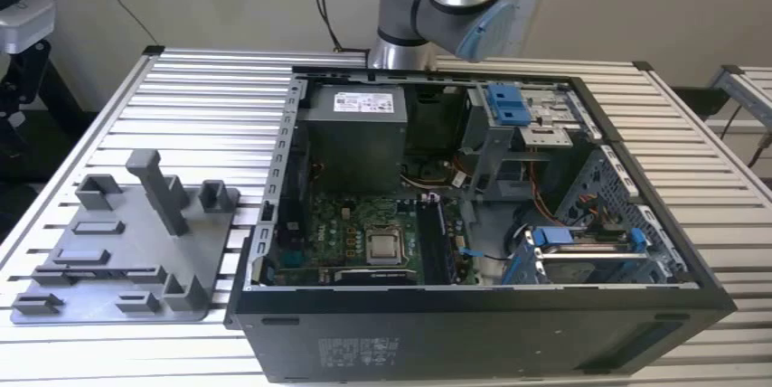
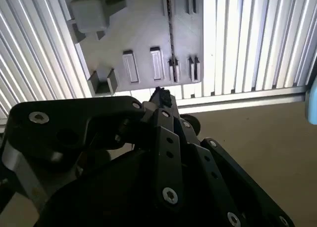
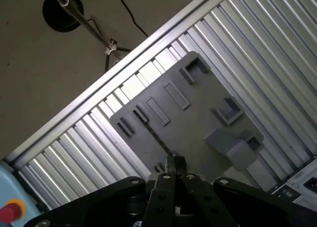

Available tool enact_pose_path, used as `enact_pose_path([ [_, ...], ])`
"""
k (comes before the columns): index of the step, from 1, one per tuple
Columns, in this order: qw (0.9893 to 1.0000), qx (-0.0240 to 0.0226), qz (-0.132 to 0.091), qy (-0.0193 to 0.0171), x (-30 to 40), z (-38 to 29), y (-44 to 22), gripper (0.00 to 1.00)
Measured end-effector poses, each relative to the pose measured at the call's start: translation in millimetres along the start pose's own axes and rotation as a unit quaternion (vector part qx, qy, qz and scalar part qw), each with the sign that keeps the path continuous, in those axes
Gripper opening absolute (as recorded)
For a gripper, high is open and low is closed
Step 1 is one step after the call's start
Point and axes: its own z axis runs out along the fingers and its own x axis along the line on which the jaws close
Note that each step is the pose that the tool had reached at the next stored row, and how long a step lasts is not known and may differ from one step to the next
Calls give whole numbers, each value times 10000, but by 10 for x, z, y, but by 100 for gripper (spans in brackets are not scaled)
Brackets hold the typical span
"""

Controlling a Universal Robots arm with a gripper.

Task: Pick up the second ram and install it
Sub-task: 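Pick up the second ram and move it above second insertion slot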

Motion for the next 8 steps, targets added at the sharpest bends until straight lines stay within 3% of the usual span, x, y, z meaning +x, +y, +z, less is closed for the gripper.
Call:
enact_pose_path([
  [4, 9994, 28, -336, 1, 0, 1, 0, 11],
  [8, 9977, 51, -681, 5, 0, 0, 0, 11],
])
